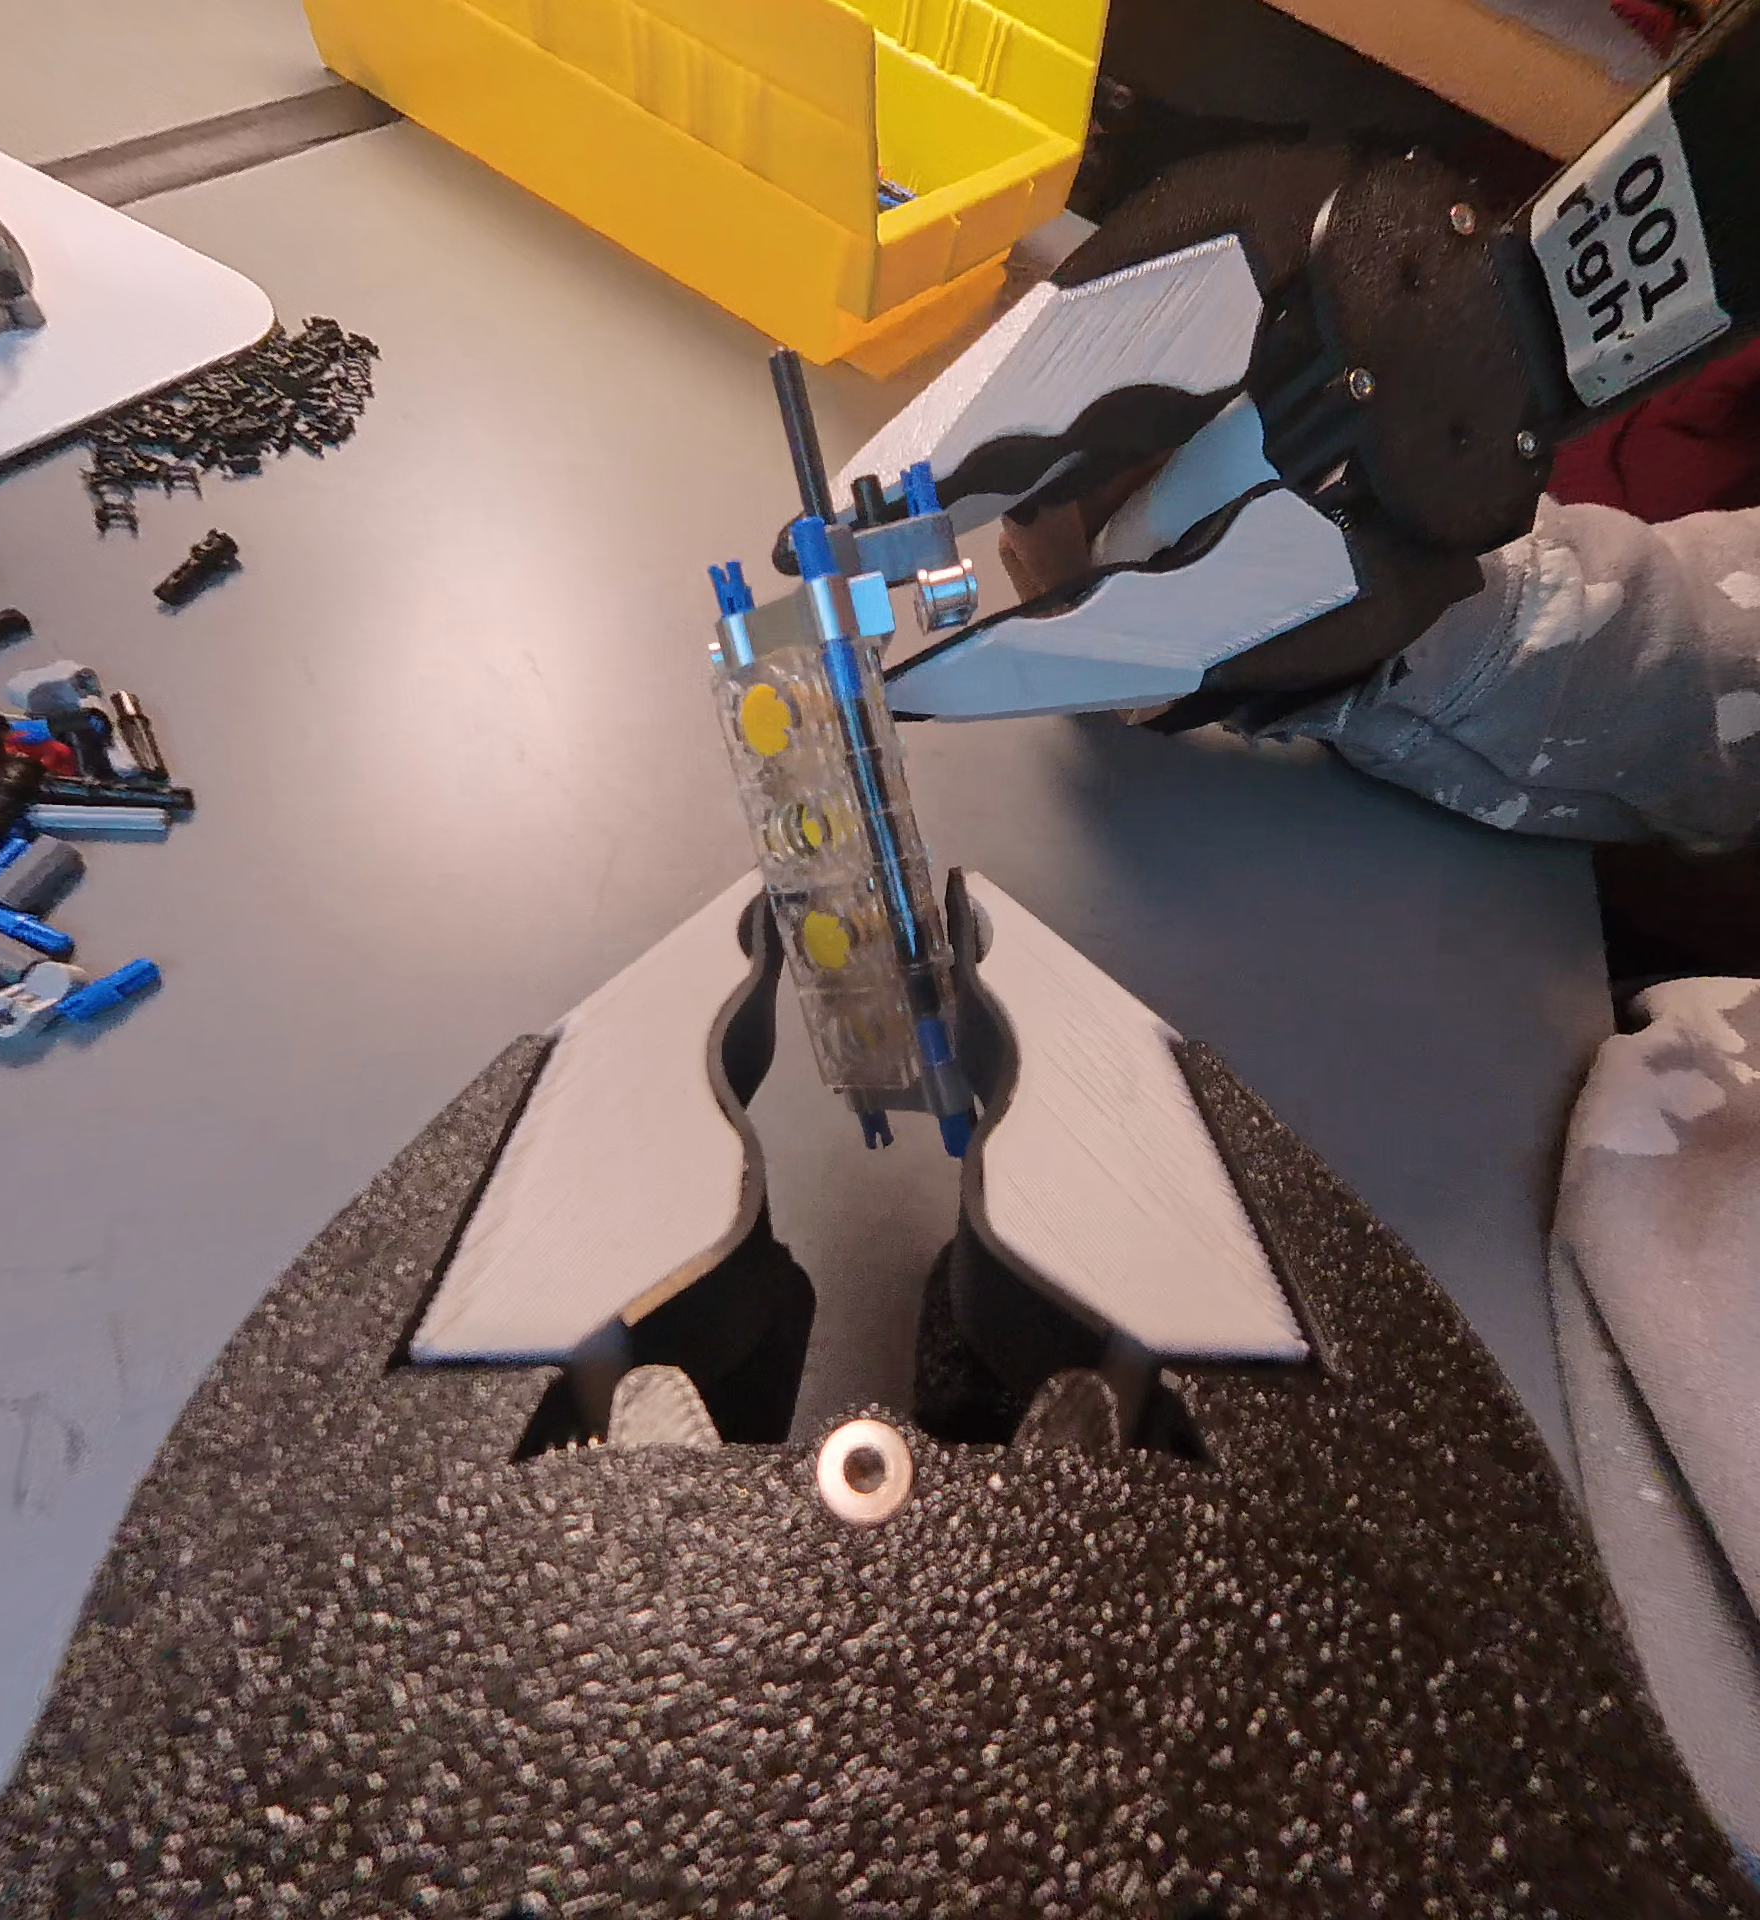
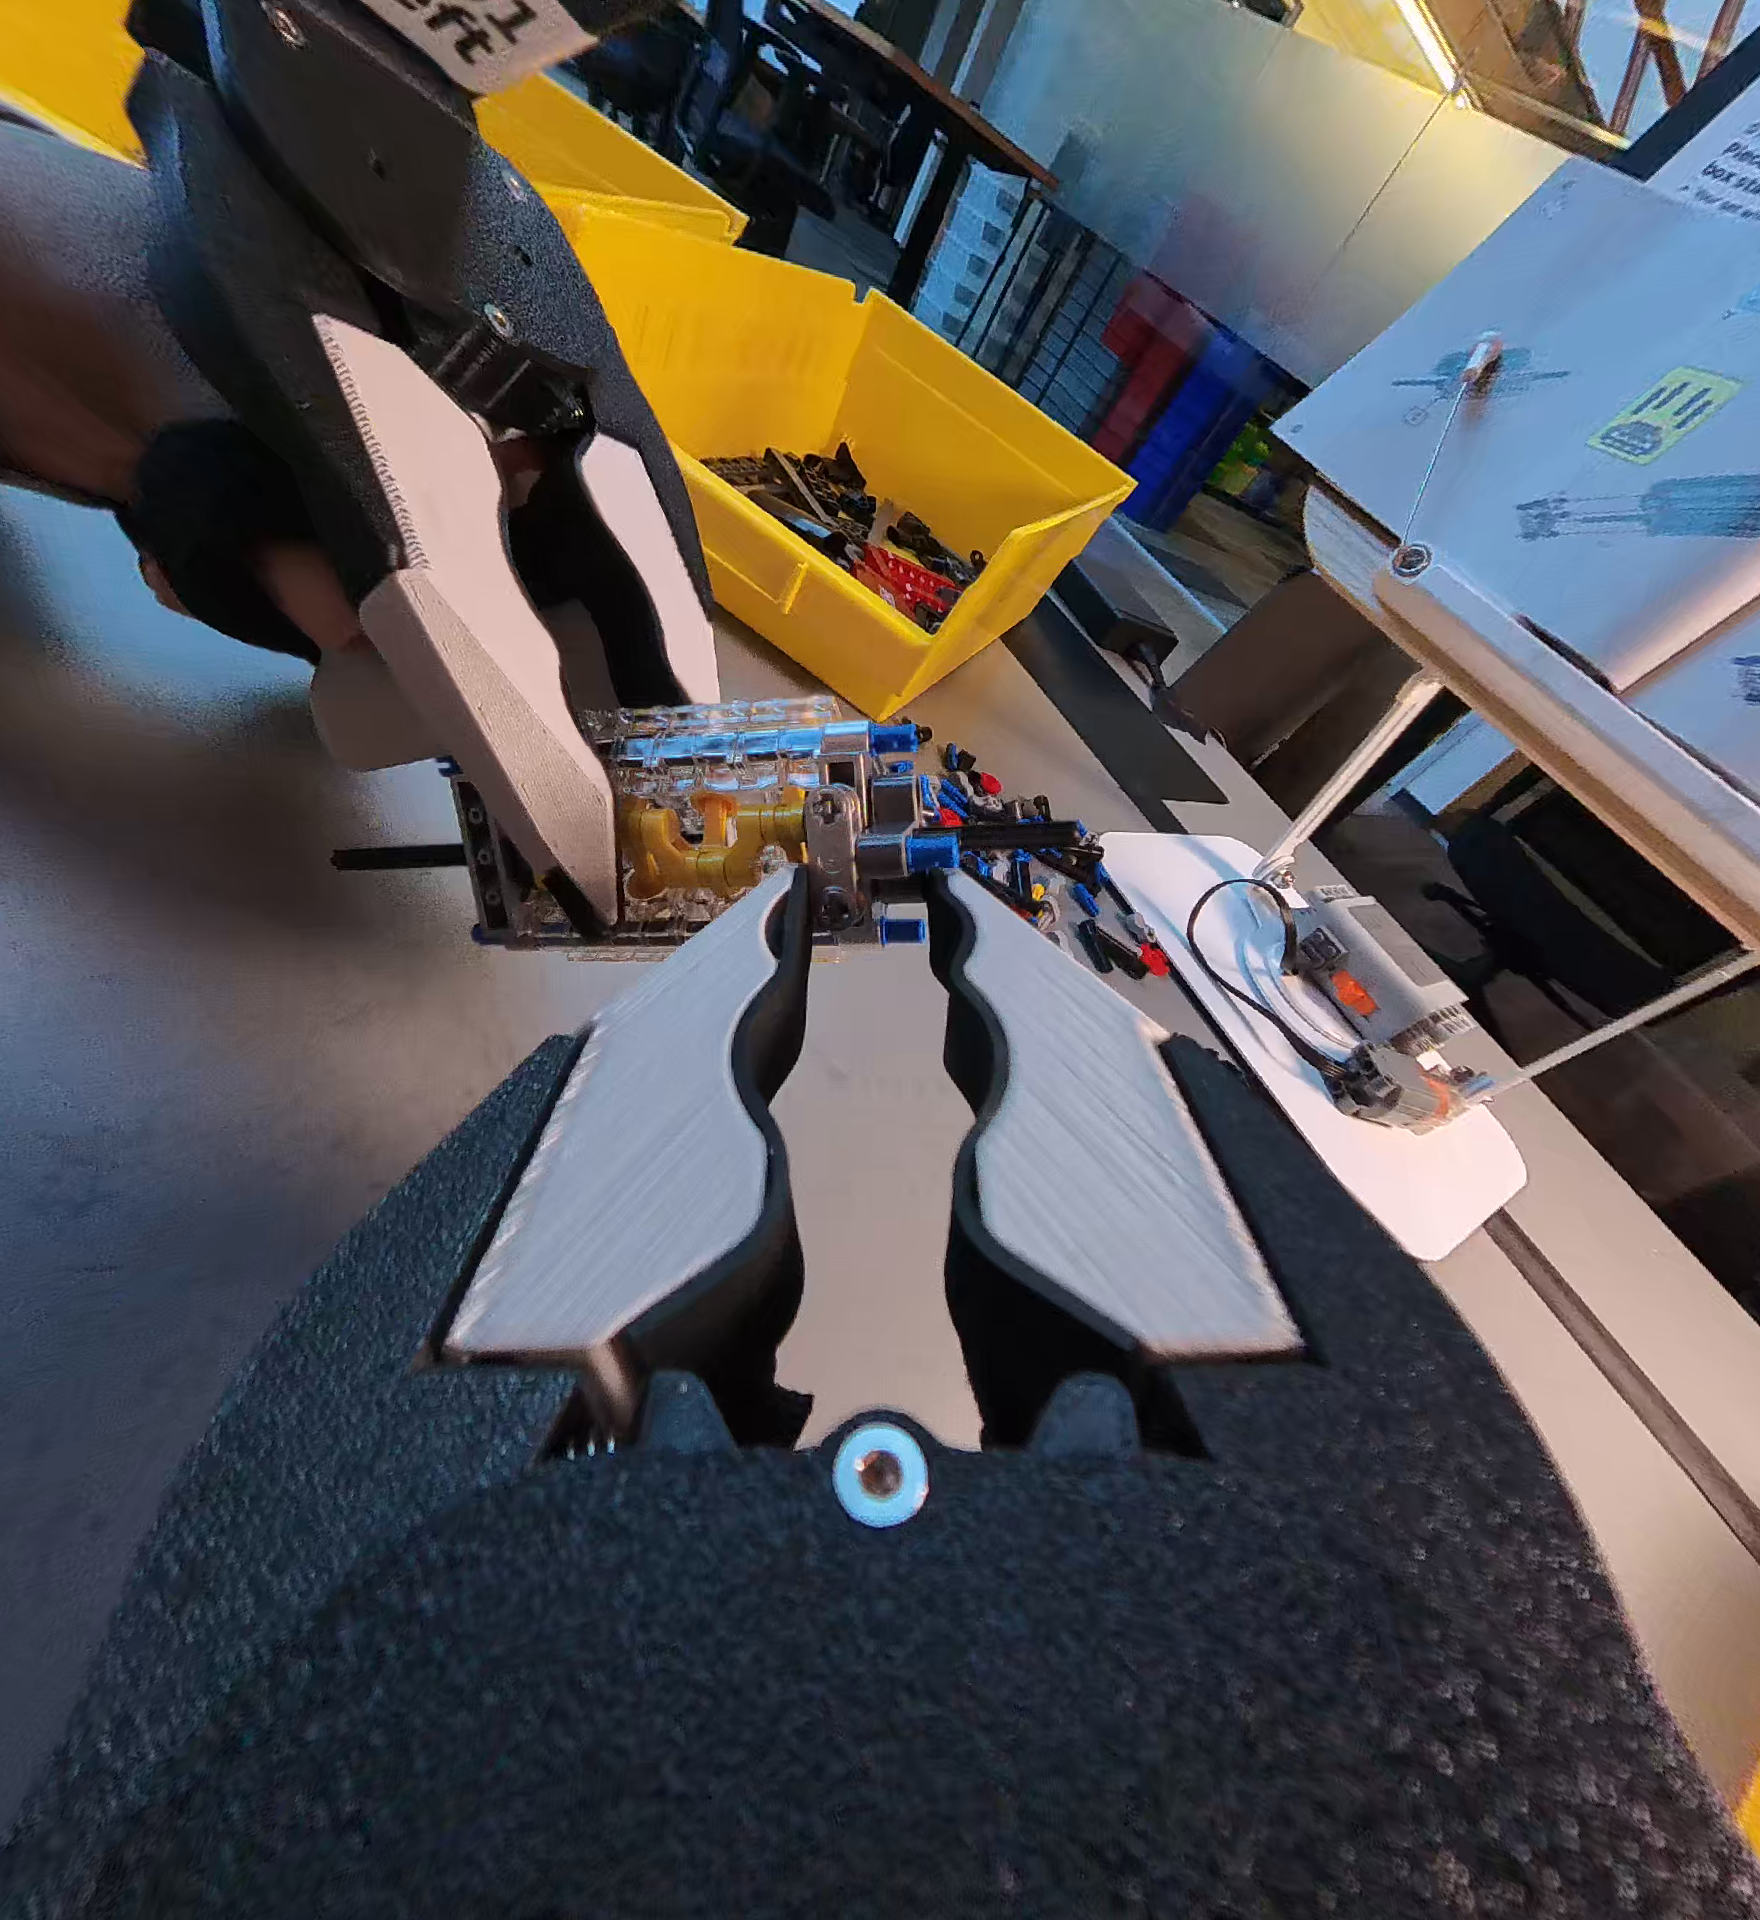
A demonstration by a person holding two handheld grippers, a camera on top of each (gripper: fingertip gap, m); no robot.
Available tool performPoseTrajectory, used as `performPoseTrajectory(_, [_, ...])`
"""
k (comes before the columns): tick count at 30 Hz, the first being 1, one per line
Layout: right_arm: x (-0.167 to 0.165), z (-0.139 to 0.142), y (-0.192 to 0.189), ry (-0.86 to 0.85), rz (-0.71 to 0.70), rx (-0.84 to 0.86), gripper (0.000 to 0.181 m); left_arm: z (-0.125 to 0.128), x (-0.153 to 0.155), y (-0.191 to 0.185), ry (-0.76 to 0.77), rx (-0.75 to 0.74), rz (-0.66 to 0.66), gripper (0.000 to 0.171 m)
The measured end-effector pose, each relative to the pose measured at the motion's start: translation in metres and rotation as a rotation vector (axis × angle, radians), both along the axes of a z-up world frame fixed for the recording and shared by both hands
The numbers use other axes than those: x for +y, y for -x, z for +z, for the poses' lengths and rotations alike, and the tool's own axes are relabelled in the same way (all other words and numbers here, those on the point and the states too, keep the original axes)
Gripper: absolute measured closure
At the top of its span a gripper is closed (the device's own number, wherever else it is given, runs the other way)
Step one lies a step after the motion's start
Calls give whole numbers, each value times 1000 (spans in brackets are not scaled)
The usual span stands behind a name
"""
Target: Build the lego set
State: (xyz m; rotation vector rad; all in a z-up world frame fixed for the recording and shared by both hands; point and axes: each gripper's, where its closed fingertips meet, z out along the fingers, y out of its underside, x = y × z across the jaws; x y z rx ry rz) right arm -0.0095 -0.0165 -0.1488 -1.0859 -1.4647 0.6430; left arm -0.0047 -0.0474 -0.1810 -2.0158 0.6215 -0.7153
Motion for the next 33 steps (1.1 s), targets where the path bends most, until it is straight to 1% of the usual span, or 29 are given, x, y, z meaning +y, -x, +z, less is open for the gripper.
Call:
performPoseTrajectory(2, [-1, 0, -1, -20, -5, -10, 162, 0, -1, -3, 43, -82, -19, 144])
performPoseTrajectory(5, [-3, 9, -1, -40, -16, 16, 162, 10, -4, -7, 96, -246, -63, 145])
performPoseTrajectory(7, [-6, 16, -2, -39, -15, 29, 162, 15, -6, -9, 112, -310, -92, 145])
performPoseTrajectory(11, [-10, 10, -6, -65, 7, -36, 162, 5, -11, -17, 151, -270, -132, 146])
performPoseTrajectory(15, [-23, -3, -5, -83, 55, -125, 164, -4, -14, -24, 243, -310, -141, 146])
performPoseTrajectory(18, [-28, -12, -5, -85, 79, -184, 166, -6, -13, -25, 254, -295, -141, 142])
performPoseTrajectory(20, [-33, -16, -4, -59, 103, -193, 166, -8, -16, -23, 239, -249, -172, 137])
performPoseTrajectory(22, [-34, -18, -4, -65, 111, -207, 166, -12, -13, -10, 171, -132, -163, 120])
performPoseTrajectory(23, [-35, -21, -5, -54, 126, -225, 166, -12, -14, -5, 122, -66, -178, 118])
performPoseTrajectory(26, [-36, -27, -7, -27, 152, -276, 166, -4, -14, 6, -57, 97, -214, 121])
performPoseTrajectory(29, [-41, -33, -10, 24, 195, -340, 166, 2, -22, 3, -213, 220, -284, 133])
performPoseTrajectory(30, [-42, -35, -11, 31, 204, -362, 166, 2, -24, 0, -243, 246, -300, 139])
performPoseTrajectory(31, [-44, -35, -10, 38, 213, -368, 166, 1, -25, -3, -262, 268, -313, 142])
performPoseTrajectory(33, [-51, -37, -10, 56, 246, -373, 165, 2, -28, -8, -283, 277, -334, 150])
